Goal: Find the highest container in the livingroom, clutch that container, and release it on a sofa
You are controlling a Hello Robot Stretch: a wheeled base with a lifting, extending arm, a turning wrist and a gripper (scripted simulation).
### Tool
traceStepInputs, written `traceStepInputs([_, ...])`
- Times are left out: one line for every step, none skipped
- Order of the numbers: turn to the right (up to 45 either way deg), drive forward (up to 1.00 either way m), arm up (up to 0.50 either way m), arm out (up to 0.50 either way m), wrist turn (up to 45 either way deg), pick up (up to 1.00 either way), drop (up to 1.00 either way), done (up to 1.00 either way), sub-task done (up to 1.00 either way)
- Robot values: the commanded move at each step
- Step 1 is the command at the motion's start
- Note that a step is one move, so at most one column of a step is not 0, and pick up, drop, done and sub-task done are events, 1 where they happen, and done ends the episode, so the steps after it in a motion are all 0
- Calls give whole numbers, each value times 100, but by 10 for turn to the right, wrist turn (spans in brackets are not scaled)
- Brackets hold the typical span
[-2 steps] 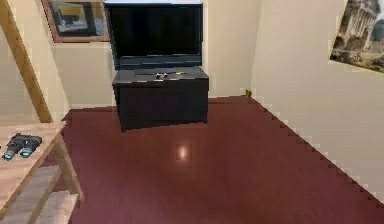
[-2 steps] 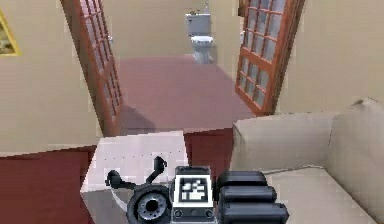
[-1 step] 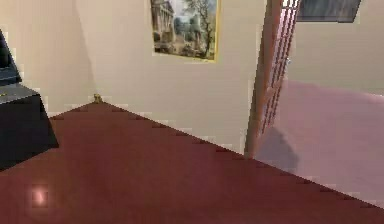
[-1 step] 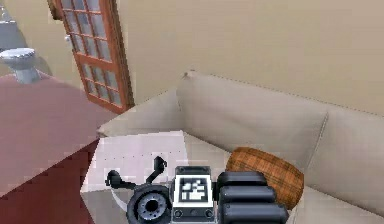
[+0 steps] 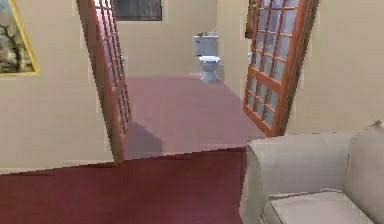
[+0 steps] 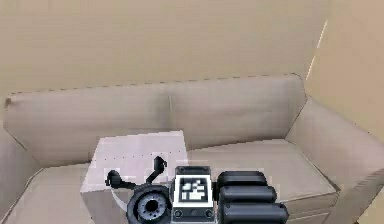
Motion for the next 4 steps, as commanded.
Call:
traceStepInputs([450, 0, 0, 0, 0, 0, 0, 0, 0])
traceStepInputs([180, 0, 0, 0, 0, 0, 0, 0, 0])
traceStepInputs([-450, 0, 0, 0, 0, 0, 0, 0, 0])
traceStepInputs([-450, 0, 0, 0, 0, 0, 0, 0, 0])
